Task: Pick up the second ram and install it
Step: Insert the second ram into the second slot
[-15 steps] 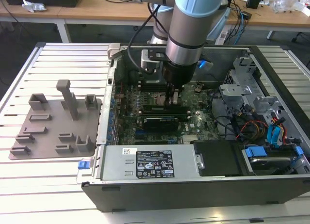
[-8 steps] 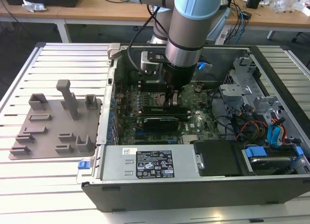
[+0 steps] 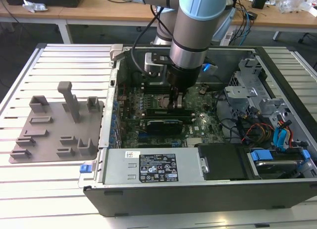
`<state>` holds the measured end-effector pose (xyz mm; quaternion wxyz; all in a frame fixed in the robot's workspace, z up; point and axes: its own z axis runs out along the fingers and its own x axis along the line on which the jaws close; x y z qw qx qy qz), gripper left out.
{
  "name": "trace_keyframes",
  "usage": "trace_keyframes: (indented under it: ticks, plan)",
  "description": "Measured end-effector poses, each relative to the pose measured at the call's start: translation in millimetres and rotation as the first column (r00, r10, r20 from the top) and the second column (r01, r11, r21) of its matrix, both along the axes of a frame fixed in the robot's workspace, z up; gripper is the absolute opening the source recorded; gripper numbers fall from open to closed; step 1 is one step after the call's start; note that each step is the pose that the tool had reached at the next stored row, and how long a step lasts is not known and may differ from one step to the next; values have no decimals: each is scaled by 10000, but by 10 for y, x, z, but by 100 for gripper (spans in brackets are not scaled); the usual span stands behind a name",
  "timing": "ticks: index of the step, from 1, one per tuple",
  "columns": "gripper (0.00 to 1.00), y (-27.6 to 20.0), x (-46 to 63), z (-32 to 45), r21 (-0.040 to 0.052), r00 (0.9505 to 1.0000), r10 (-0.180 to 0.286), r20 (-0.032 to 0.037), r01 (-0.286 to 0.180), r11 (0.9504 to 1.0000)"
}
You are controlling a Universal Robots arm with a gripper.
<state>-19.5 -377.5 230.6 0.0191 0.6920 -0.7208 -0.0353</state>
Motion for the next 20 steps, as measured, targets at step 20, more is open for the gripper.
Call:
trace_keyframes:
  ticks: [20]
  plan:
    - [14, -2, 1, -80, 16, 10000, -25, 9, 25, 10000]
